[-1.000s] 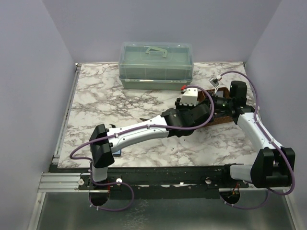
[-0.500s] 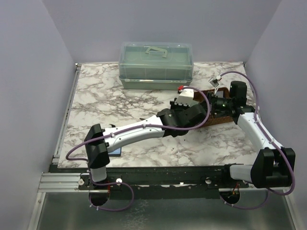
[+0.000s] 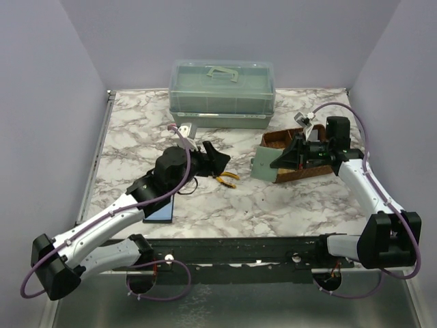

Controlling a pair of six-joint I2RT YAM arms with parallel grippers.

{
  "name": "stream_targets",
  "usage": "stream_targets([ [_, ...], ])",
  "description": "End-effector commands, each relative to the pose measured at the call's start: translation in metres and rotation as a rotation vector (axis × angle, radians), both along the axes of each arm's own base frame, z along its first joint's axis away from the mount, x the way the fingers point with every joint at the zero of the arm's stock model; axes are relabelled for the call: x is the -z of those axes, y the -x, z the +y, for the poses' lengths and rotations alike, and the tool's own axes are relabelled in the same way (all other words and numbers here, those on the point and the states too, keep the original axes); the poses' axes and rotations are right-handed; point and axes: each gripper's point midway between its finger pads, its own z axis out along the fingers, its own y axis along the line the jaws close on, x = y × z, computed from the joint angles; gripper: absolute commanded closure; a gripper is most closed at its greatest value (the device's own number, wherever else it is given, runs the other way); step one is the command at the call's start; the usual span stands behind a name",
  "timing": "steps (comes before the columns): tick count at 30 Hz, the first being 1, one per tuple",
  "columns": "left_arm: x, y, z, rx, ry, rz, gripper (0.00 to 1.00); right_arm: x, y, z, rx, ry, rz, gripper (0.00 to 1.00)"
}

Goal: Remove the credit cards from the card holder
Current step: Open the card holder.

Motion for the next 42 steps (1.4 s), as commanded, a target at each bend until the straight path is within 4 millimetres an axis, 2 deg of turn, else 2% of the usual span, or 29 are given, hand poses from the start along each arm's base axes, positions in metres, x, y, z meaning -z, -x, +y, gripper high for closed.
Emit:
stream_targets([
  [1,-0.012,0.035,-0.020,0.264,0.163,-0.035,0.22,-0.014,0.015,0.005,-0.119,-0.061,-0.095,1.00],
  [2,-0.008,0.045,-0.022,0.312,0.187,-0.027,0.19,-0.013,0.015,0.006,-0.117,-0.052,-0.101,1.00],
  [4,-0.015,0.059,-0.026,0.382,0.257,-0.043,0.14,-0.009,0.013,0.007,-0.111,-0.028,-0.105,1.00],
  [6,-0.018,0.063,-0.030,0.411,0.302,-0.047,0.12,-0.007,0.013,0.009,-0.116,-0.011,-0.113,1.00],
  [9,-0.012,0.059,-0.036,0.413,0.296,-0.030,0.10,-0.002,0.016,0.013,-0.137,0.008,-0.125,1.00],
  [12,-0.021,0.052,-0.044,0.418,0.317,-0.045,0.06,0.001,0.017,0.015,-0.147,0.026,-0.139,1.00],
  [15,-0.028,0.047,-0.055,0.446,0.329,-0.057,0.05,0.003,0.017,0.015,-0.149,0.037,-0.148,1.00],
  [18,-0.018,0.036,-0.066,0.441,0.303,-0.032,0.05,0.005,0.018,0.015,-0.148,0.046,-0.152,1.00],
  [24,0.021,0.008,-0.078,0.332,0.154,0.055,0.01,0.007,0.019,0.015,-0.145,0.055,-0.150,1.00],
  [26,0.027,0.009,-0.082,0.336,0.117,0.055,0.05,0.007,0.019,0.016,-0.145,0.054,-0.149,1.00],
  [28,0.031,0.010,-0.083,0.344,0.109,0.061,0.15,0.006,0.019,0.016,-0.146,0.051,-0.148,1.00],
  [33,0.043,0.016,-0.082,0.380,0.076,0.066,0.28,0.005,0.020,0.016,-0.152,0.042,-0.146,1.00],
  [37,0.056,0.017,-0.071,0.377,0.051,0.084,0.38,0.003,0.022,0.016,-0.155,0.039,-0.152,1.00],
  [39,0.058,0.016,-0.063,0.366,0.048,0.081,0.49,0.002,0.023,0.016,-0.156,0.038,-0.156,1.00],
  [42,0.058,0.015,-0.054,0.361,0.043,0.065,0.50,0.002,0.024,0.016,-0.160,0.035,-0.157,1.00],
])
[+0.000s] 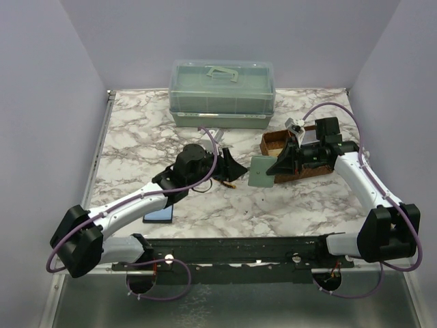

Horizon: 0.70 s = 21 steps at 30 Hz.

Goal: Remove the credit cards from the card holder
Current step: Open the card holder.

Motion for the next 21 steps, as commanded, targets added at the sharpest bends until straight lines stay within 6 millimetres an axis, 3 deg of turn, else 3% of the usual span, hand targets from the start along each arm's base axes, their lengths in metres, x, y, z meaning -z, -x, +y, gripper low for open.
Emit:
stream_targets([
  [1,0.010,0.000,0.019,0.001,-0.035,-0.018,0.51,-0.014,0.007,0.003,-0.032,-0.029,-0.026,1.00],
  [7,0.004,0.008,0.013,0.101,-0.002,-0.033,0.51,-0.017,0.010,0.004,-0.048,-0.044,-0.025,1.00],
  [14,-0.002,0.027,-0.006,0.302,0.038,-0.067,0.44,-0.021,0.016,0.006,-0.077,-0.066,-0.034,1.00],
  [21,-0.002,0.026,-0.008,0.327,0.038,-0.085,0.60,-0.023,0.020,0.007,-0.094,-0.078,-0.043,1.00],
])
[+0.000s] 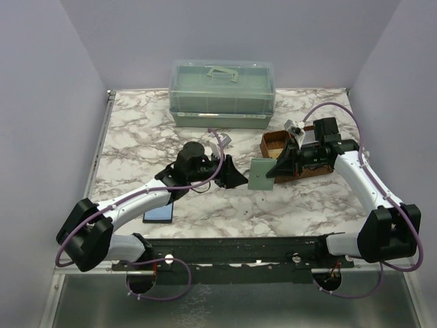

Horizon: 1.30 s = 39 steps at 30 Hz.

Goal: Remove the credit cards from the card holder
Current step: Open the card holder.

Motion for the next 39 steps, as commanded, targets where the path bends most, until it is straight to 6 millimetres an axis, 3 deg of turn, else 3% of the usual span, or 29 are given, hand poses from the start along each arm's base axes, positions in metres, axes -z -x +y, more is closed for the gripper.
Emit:
stream_targets([
  [1,-0.023,0.000,-0.005,0.060,0.055,-0.079,0.64,-0.017,0.008,0.004,-0.049,-0.059,-0.023,1.00],
  [5,-0.031,0.001,-0.007,0.081,0.080,-0.103,0.70,-0.016,0.009,0.005,-0.055,-0.061,-0.021,1.00],
  [6,-0.033,0.003,-0.008,0.092,0.087,-0.110,0.75,-0.016,0.009,0.005,-0.054,-0.060,-0.019,1.00],
  [8,-0.037,0.006,-0.008,0.112,0.098,-0.122,1.00,-0.014,0.007,0.005,-0.049,-0.054,-0.007,1.00],
  [10,-0.039,0.010,-0.006,0.121,0.105,-0.126,1.00,-0.008,0.002,0.005,-0.024,-0.028,0.021,0.96],
  [11,-0.041,0.012,-0.005,0.120,0.109,-0.123,1.00,-0.004,-0.005,0.004,0.001,-0.006,0.018,0.91],
  [13,-0.042,0.016,-0.002,0.116,0.110,-0.105,1.00,0.009,-0.016,0.003,0.060,0.048,0.042,0.69],
  [18,-0.046,0.030,0.005,0.115,0.135,-0.015,1.00,0.028,-0.028,0.001,0.136,0.103,0.110,0.32],
  [21,-0.040,0.038,0.007,0.111,0.138,0.047,1.00,0.036,-0.030,0.001,0.143,0.108,0.154,0.19],
  [28,-0.017,0.056,0.009,0.162,0.116,0.170,1.00,0.044,-0.020,0.005,0.084,0.059,0.203,0.06],
  [35,-0.032,0.069,0.007,0.250,0.135,0.191,1.00,0.071,0.002,0.020,-0.036,0.077,0.113,0.05],
  [39,-0.035,0.069,0.005,0.264,0.127,0.193,1.00,0.069,0.010,0.024,-0.075,0.067,-0.024,0.03],
])
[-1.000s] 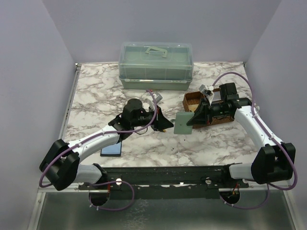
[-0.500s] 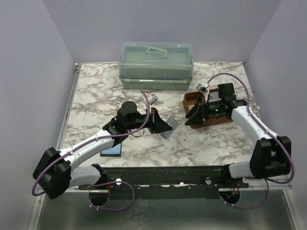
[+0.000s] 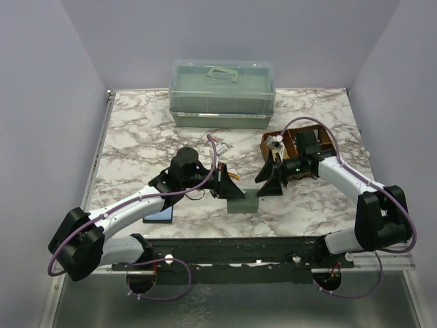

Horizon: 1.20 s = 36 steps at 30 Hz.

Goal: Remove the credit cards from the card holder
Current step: Open the card holder, then place the card holder at the center of the board.

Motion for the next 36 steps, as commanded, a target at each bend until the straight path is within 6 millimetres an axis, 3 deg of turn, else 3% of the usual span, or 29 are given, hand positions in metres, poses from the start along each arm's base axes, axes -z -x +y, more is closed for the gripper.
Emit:
stream_targets([
  [1,-0.021,0.005,-0.005,0.057,0.036,-0.023,1.00,-0.007,0.007,0.004,-0.068,-0.044,-0.199,0.03],
  [4,-0.015,-0.004,-0.009,0.020,0.018,-0.010,1.00,-0.013,0.011,0.002,-0.082,-0.050,-0.258,0.02],
  [10,-0.015,-0.021,-0.026,0.000,0.027,0.012,1.00,-0.006,0.014,0.010,-0.078,-0.014,-0.256,0.06],
  [18,-0.022,-0.037,-0.045,-0.005,0.049,0.024,1.00,-0.019,0.001,0.004,0.016,0.076,-0.268,0.11],
  [22,-0.029,-0.045,-0.059,0.022,0.070,0.020,1.00,-0.044,0.017,-0.012,-0.042,0.077,-0.318,0.05],
  [25,-0.032,-0.048,-0.069,0.050,0.083,0.018,1.00,-0.070,0.017,-0.031,0.009,0.047,-0.393,0.03],
  [29,-0.030,-0.046,-0.075,0.081,0.092,0.017,1.00,-0.075,0.016,-0.045,0.039,0.110,-0.427,0.02],
  [33,0.000,-0.036,-0.069,0.105,0.057,0.072,1.00,-0.062,0.012,-0.047,0.058,0.121,-0.387,0.02],
  [36,0.043,-0.017,-0.049,0.092,-0.017,0.151,1.00,-0.046,0.008,-0.048,0.060,0.140,-0.342,0.02],
])
